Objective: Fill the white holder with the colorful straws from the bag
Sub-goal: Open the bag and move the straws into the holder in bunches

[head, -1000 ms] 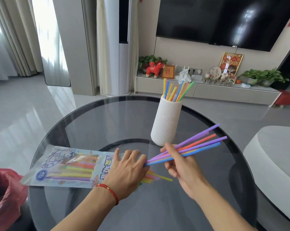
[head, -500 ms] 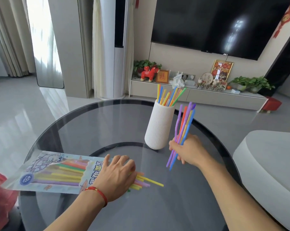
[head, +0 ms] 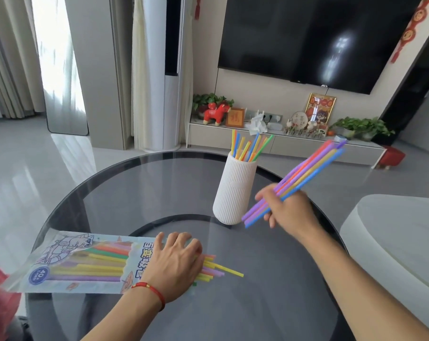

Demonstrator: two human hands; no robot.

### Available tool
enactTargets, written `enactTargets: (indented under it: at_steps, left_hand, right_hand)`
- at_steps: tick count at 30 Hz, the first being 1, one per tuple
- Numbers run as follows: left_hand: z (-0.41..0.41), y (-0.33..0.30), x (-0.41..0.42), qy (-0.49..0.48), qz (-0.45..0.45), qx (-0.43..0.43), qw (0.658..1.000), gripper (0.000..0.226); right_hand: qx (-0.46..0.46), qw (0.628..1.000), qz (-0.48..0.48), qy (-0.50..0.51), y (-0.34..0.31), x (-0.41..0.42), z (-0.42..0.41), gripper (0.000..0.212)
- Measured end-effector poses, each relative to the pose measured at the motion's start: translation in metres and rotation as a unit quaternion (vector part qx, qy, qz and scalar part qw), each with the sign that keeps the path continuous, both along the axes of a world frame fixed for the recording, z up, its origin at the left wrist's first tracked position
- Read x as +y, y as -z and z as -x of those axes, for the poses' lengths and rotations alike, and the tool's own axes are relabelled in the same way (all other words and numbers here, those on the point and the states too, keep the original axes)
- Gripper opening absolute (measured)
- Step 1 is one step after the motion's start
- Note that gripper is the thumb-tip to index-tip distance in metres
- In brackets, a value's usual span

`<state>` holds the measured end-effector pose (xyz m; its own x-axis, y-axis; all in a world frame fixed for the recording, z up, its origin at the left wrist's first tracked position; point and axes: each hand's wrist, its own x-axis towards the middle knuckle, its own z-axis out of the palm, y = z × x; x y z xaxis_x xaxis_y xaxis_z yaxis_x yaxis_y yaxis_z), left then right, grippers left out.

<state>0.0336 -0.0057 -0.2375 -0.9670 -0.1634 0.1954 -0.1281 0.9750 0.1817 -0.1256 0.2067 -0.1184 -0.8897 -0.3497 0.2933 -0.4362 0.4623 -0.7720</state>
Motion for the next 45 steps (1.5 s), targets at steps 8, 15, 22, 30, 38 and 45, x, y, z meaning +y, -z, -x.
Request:
enactTargets:
  at_steps: [8,15,22,30,38,45]
  left_hand:
    - [0.001,0.007,0.0,0.001,-0.005,0.018,1.0,0.036]
    - [0.002,0.006,0.0,-0.003,-0.009,0.004,1.0,0.039]
    - [0.004,0.007,0.0,-0.003,-0.011,0.043,0.999,0.027]
    - [0.0,0.002,0.0,0.004,-0.025,0.015,1.0,0.038]
    - [-0.016,-0.033,-0.018,0.017,0.009,-0.042,0.999,0.118]
    - [-0.025,-0.032,-0.035,0.065,0.0,-0.162,0.985,0.139]
  right_hand:
    - [0.044,0.976,0.2,0.07,-0.095,-0.031,0.039,0.026]
    - [0.027,0.996,0.055,0.071,-0.113,-0.066,0.066,0.025]
    - [0.023,0.996,-0.02,0.082,-0.121,-0.079,0.067,0.027]
    - [0.186,0.976,-0.09,0.07,-0.118,-0.07,0.056,0.037]
    - [0.313,0.943,0.108,0.023,-0.091,-0.036,0.01,0.022]
    - [0.076,0.929,-0.293,-0.212,0.042,-0.006,-0.052,0.033]
